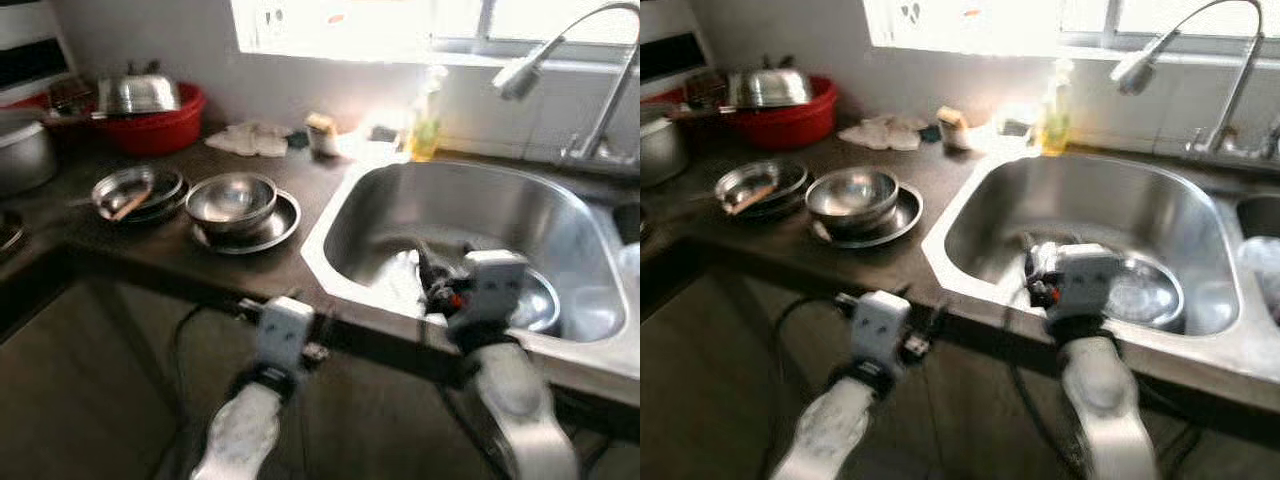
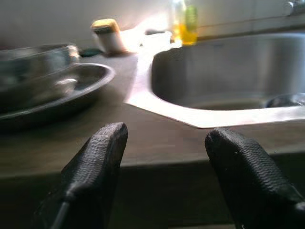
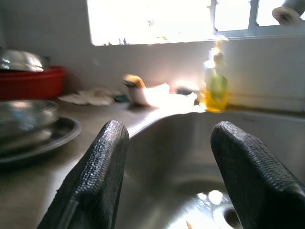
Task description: Kitchen organization
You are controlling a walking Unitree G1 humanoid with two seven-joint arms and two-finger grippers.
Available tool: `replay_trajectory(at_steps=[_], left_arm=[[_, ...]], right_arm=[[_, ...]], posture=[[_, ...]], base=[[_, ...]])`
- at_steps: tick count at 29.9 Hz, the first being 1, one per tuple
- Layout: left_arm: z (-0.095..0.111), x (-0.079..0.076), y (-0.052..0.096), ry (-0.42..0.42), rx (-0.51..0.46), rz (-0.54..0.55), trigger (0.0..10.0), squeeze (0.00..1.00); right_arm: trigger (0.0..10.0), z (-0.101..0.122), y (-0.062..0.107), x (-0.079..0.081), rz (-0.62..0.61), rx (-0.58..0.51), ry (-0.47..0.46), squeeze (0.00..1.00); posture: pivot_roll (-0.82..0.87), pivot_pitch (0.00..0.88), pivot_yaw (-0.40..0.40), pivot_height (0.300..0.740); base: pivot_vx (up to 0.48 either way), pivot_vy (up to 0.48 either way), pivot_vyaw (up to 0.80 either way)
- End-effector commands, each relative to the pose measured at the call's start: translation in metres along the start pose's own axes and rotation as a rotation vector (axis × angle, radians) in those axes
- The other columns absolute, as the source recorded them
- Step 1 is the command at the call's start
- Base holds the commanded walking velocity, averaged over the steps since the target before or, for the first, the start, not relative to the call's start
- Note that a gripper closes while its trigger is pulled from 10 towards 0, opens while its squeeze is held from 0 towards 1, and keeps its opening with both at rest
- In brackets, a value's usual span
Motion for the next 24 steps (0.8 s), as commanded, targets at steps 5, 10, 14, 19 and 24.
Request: replay_trajectory(at_steps=[5, 10, 14, 19, 24], left_arm=[[0.006, -0.007, -0.001, 0.01, -0.022, -0.021, 10.0, 0.0], [0.005, -0.008, 0.0, 0.007, -0.02, -0.024, 10.0, 0.0], [0.005, -0.008, 0.0, 0.003, -0.021, -0.024, 10.0, 0.0], [0.005, -0.009, 0.001, -0.041, -0.022, -0.023, 10.0, 0.0], [0.003, -0.008, 0.001, -0.028, -0.012, -0.014, 10.0, 0.0]], right_arm=[[10.0, 0.003, 0.0, -0.005, -0.007, -0.004, 0.002, 0.0], [10.0, 0.008, -0.002, -0.003, 0.011, -0.02, 0.013, 0.0], [10.0, 0.012, -0.005, -0.005, 0.016, -0.032, 0.016, 0.0], [10.0, 0.022, -0.012, -0.011, 0.022, -0.059, 0.029, 0.0], [10.0, 0.025, -0.015, -0.011, 0.035, -0.065, 0.031, 0.0]], posture=[[0.19, 0.0, -0.036, 0.74], [0.19, 0.0, -0.032, 0.74], [0.19, 0.0, -0.035, 0.74], [0.19, 0.0, -0.039, 0.74], [0.19, 0.0, -0.038, 0.74]], base=[[0.0, 0.165, 0.0], [0.0, 0.0, 0.8], [0.0, 0.0, 0.8], [0.052, -0.142, 0.8], [0.269, -0.392, 0.8]])
Point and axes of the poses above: a point about 5 cm out from each wrist's last joint towards the gripper, its own y axis pointing back from the gripper into the wrist, its own z axis along the axis of the wrist's last joint, x = y × z, the point moved 4 cm from there along -y, pointing out of the wrist towards the gripper, and after that the axes turned 12 degrees about -y, right-handed, at the moved point
